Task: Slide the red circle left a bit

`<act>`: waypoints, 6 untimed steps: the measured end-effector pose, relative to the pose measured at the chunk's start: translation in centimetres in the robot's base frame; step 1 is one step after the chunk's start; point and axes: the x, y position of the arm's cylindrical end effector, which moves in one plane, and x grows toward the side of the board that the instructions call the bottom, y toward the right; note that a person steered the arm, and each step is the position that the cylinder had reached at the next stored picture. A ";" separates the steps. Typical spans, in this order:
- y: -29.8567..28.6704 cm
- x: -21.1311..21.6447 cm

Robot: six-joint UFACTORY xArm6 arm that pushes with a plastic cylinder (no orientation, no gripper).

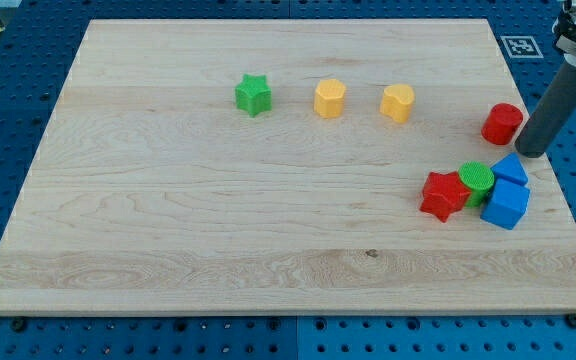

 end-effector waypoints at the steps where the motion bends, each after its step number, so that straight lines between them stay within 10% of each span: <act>1: 0.0 -1.4; 6: -0.9 -2.1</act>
